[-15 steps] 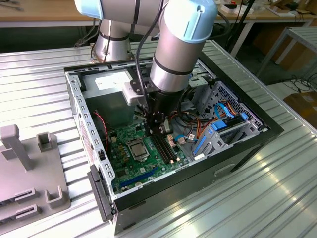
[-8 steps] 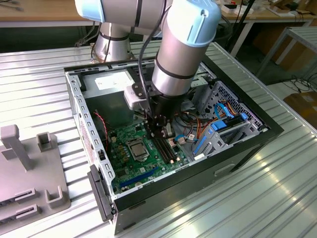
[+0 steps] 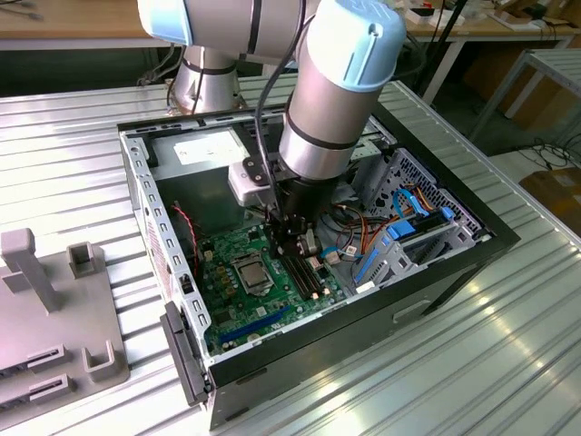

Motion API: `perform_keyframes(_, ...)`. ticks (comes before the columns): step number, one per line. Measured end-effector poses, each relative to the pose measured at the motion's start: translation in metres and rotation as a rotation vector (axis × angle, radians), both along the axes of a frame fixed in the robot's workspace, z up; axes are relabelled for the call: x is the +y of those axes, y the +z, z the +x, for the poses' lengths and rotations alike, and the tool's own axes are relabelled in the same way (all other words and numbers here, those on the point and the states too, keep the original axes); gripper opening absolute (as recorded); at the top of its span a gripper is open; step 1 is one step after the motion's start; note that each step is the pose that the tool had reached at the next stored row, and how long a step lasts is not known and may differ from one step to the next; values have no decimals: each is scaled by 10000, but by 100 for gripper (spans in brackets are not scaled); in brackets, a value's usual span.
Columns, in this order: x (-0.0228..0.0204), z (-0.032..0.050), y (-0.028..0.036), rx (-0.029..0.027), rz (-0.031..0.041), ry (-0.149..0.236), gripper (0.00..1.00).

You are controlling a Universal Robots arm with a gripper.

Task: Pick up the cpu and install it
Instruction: 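Install the first cpu locking lever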

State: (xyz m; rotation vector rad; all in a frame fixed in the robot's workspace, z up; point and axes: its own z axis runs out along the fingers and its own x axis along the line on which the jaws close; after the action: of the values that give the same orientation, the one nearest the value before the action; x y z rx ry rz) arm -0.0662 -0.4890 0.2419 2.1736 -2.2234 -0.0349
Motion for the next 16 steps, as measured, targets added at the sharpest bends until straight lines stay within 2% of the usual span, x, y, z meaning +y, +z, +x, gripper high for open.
perform_keyframes(4, -22, 0, -8, 0, 1, 62, 15)
perform_keyframes(11, -91, 0, -21, -1, 4, 168, 15)
perform_keyframes(16, -104, 0, -49, 1, -2, 245, 15)
